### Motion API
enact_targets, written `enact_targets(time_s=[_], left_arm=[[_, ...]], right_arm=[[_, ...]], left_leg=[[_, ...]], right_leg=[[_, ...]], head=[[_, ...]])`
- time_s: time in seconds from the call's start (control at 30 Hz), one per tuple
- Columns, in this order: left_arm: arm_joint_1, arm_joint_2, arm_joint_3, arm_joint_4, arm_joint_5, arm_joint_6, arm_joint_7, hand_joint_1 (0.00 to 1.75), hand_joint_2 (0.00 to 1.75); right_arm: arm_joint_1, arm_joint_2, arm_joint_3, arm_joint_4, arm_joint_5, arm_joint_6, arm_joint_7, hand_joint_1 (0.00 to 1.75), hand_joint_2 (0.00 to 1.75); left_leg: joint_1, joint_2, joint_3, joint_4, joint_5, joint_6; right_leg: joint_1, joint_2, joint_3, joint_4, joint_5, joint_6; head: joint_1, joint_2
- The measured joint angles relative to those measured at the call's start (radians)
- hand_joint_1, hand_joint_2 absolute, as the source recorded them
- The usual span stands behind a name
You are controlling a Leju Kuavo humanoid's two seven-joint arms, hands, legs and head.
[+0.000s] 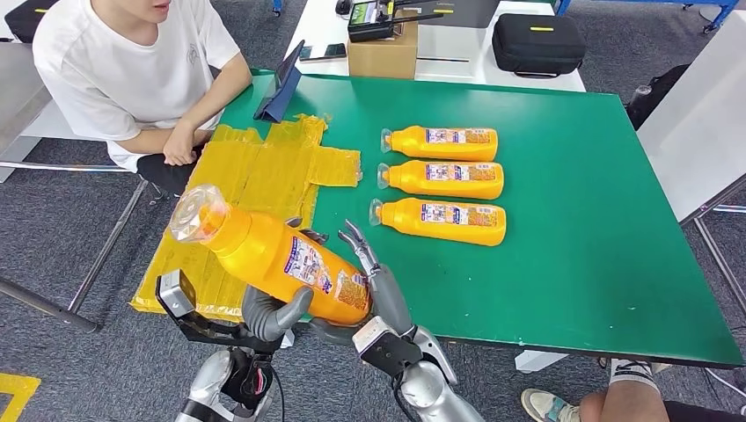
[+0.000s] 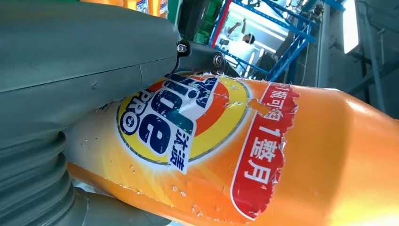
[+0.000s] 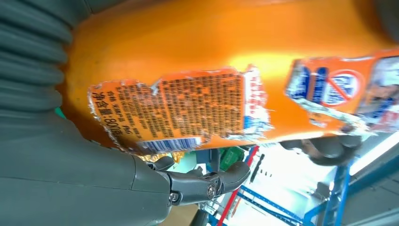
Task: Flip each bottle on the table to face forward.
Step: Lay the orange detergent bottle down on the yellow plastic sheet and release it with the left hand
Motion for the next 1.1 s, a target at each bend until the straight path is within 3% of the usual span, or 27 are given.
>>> enact_targets(time_s=[0.5, 0.77, 0.93, 1.1], left_arm=[[-0.017, -0.002, 0.036, 0.003, -0.1, 0.102, -0.049, 1.75, 1.75], [-0.062, 0.028, 0.091, 0.062, -0.594, 0.477, -0.164, 1.75, 1.75], [-0.11, 0.051, 0.13, 0.162, -0.815, 0.673, -0.187, 1.75, 1.75], [-0.195, 0.079, 0.145, 0.316, -1.045, 0.839, -0.143, 1.75, 1.75]], right_arm=[[0.11, -0.001, -0.06, -0.286, -0.033, -0.198, -0.082, 0.0, 0.0], [0.13, -0.027, -0.141, -0.455, -0.088, -0.517, -0.097, 0.0, 0.0], [0.13, -0.035, -0.185, -0.54, -0.125, -0.552, -0.099, 0.0, 0.0], [0.124, -0.042, -0.191, -0.557, -0.169, -0.548, -0.099, 0.0, 0.0]], left_leg=[[0.0, 0.0, 0.0, 0.0, 0.0, 0.0], [0.0, 0.0, 0.0, 0.0, 0.0, 0.0], [0.0, 0.0, 0.0, 0.0, 0.0, 0.0], [0.0, 0.0, 0.0, 0.0, 0.001, 0.0]], right_leg=[[0.0, 0.0, 0.0, 0.0, 0.0, 0.0], [0.0, 0.0, 0.0, 0.0, 0.0, 0.0], [0.0, 0.0, 0.0, 0.0, 0.0, 0.0], [0.0, 0.0, 0.0, 0.0, 0.0, 0.0]], head=[[0.0, 0.0], [0.0, 0.0], [0.0, 0.0], [0.0, 0.0]])
